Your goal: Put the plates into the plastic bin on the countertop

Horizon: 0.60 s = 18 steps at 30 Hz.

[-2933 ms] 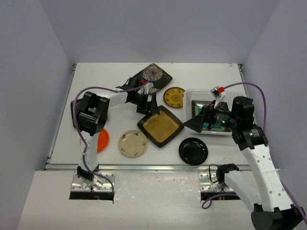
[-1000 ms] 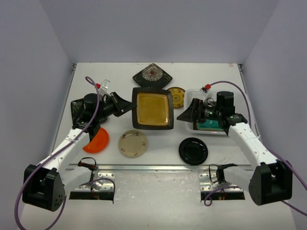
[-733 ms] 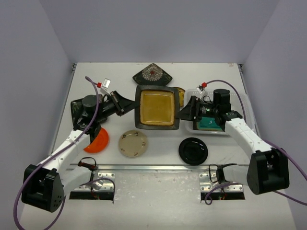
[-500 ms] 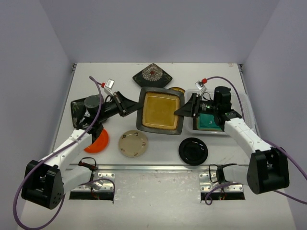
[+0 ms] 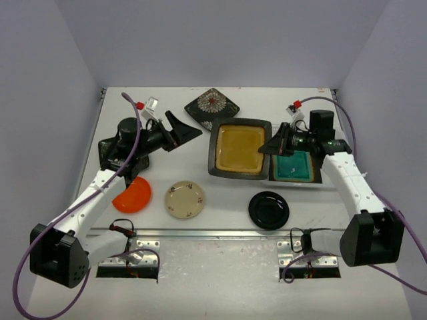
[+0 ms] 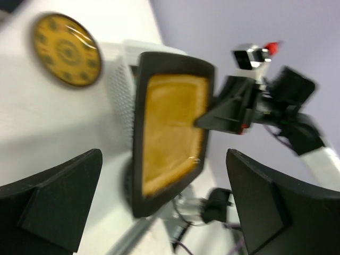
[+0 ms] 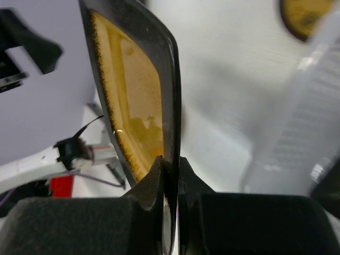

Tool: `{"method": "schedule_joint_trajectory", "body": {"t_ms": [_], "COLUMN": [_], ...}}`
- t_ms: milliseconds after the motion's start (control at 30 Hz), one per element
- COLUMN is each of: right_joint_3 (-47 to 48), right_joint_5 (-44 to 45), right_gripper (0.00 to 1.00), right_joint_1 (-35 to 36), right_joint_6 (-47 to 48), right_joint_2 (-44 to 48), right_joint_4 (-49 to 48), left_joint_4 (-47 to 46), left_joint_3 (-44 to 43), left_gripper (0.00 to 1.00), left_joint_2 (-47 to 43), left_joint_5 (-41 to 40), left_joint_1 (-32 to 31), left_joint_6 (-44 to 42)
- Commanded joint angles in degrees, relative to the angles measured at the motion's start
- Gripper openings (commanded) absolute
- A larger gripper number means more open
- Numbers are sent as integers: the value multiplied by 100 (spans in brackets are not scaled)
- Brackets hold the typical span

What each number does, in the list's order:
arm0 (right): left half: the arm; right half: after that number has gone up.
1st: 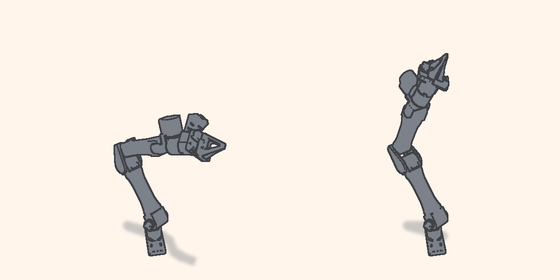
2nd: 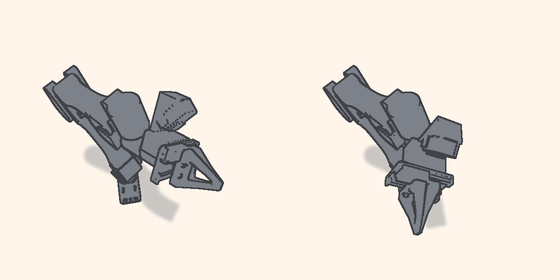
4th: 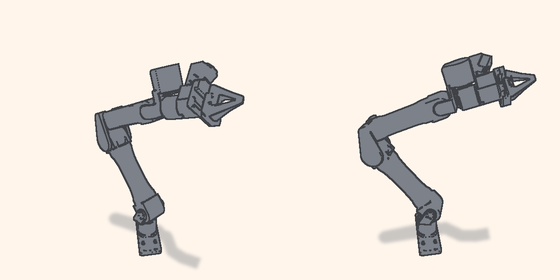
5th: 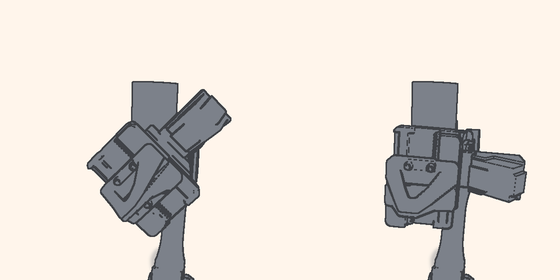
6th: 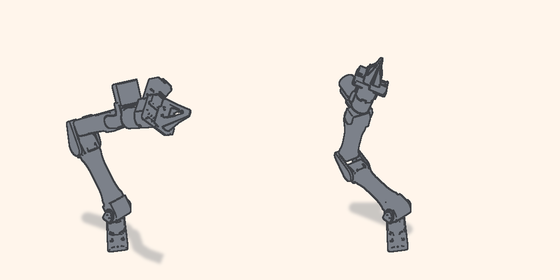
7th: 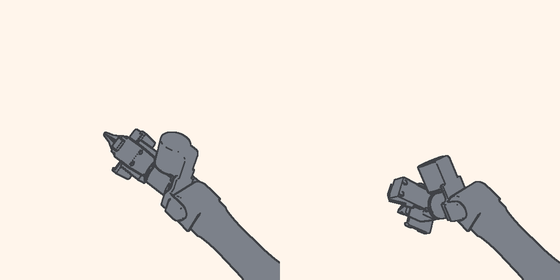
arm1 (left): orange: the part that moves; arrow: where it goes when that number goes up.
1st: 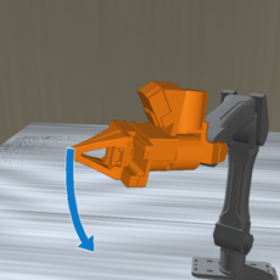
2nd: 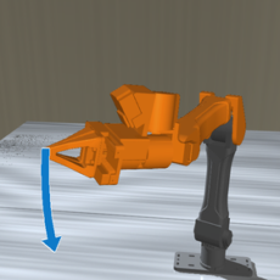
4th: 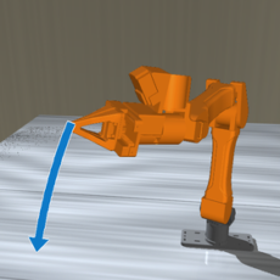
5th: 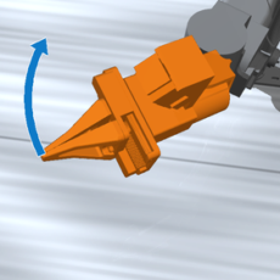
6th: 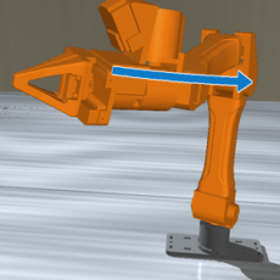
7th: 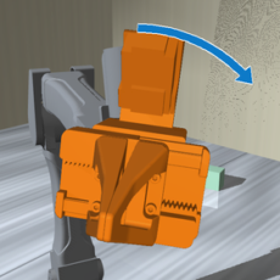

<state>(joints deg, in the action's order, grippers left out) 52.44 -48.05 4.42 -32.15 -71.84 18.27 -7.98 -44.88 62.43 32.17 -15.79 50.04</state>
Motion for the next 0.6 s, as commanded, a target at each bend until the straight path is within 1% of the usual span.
{"method": "schedule_joint_trajectory", "body": {"t_ms": [0,100,133,167,267,300,333,367,433,533,567], "right_joint_3": [1541,2015,2174,2468,3210,3378,3546,3650,3888,4184,4153], "right_joint_5": [1394,1886,2185,2733,3789,4337,4643,4673,5081,5472,5494], "right_gripper": [0,0,0,0,0,0,0,0,0,0,0], "right_joint_1": [-659,-793,-796,-802,-811,-814,-827,-836,-837,-837,-837], "right_joint_6": [1179,1176,1208,1275,1622,1692,1767,1790,1857,2021,2071], "right_joint_2": [47,-110,-165,-267,-585,-753,-808,-869,-1086,-1325,-1386], "right_joint_4": [2018,2382,2542,2837,3488,3790,3934,4003,4141,4350,4318], "left_joint_4": [1877,2143,2228,2323,2554,2653,2700,2705,2782,2915,2923], "left_joint_3": [-472,-425,-388,-334,-179,-129,-55,0,117,155,177], "left_gripper": [100,100,100,100,100,100,100,100,100,100,100], "left_joint_2": [-403,-495,-533,-603,-813,-876,-977,-1035,-1156,-1251,-1251], "left_joint_5": [-1435,-1503,-1475,-1424,-1363,-1364,-1371,-1372,-1409,-1442,-1431], "left_joint_1": [-12,-12,-12,-12,-12,-12,-12,-12,-12,-12,-12], "left_joint_6": [-1482,-1751,-1816,-1932,-2174,-2220,-2274,-2311,-2381,-2499,-2510]}}
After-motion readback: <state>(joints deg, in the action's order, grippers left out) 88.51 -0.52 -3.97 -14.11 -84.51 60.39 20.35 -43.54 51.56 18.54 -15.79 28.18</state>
